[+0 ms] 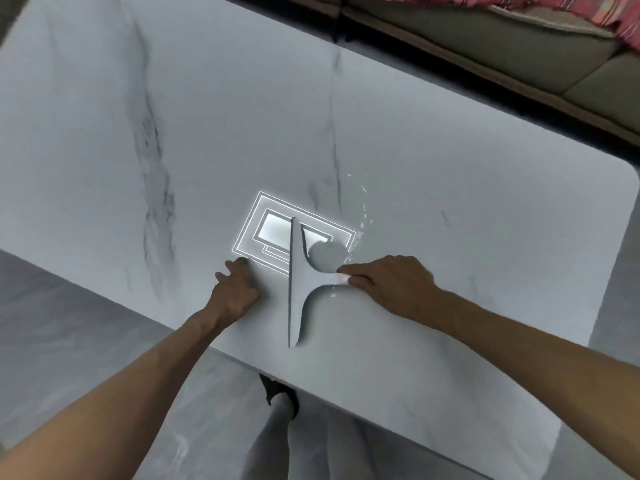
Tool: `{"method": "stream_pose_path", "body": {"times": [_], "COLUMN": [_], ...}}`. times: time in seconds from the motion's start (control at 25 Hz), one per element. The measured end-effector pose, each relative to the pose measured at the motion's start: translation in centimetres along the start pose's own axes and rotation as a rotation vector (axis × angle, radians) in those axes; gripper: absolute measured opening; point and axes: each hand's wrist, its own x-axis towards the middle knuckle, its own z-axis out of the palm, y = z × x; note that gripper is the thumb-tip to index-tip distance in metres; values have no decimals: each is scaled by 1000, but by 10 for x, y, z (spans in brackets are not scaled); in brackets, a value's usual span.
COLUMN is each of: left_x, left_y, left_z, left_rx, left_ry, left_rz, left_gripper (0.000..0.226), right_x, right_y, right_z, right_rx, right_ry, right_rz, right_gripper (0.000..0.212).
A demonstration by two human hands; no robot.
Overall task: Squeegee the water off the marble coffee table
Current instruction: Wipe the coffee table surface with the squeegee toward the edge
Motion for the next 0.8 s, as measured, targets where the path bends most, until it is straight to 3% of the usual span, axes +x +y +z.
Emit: {"method": "stream_pose_path", "body": {"times": [0.12, 0.2, 0.4, 0.6, 0.68, 0.8], "left_x": [0, -2, -19, -39, -46, -49], "left_y": [-4, -3, 5, 5, -2, -24], "left_z": [0, 2, 12, 22, 23, 16], "left_rx": [-15, -43, 8, -109, -234, -396], "left_ry": [27, 76, 188, 120, 129, 245], "left_rz": [12, -7, 96, 160, 152, 46], "left_gripper": [71, 66, 46, 37, 37, 36], "right_x": [9, 6, -34, -93, -97, -65], "right_y": [-34, -25, 52, 86, 70, 10], "right_z": [31, 33, 5, -23, -21, -1], "right_rx": [-58, -94, -105, -111, -114, -102], "right_ry": [-14, -10, -13, 70, 72, -19], "right_rz": [-115, -88, 152, 370, 329, 84], "right_gripper": [32, 31, 34, 33, 35, 36]}}
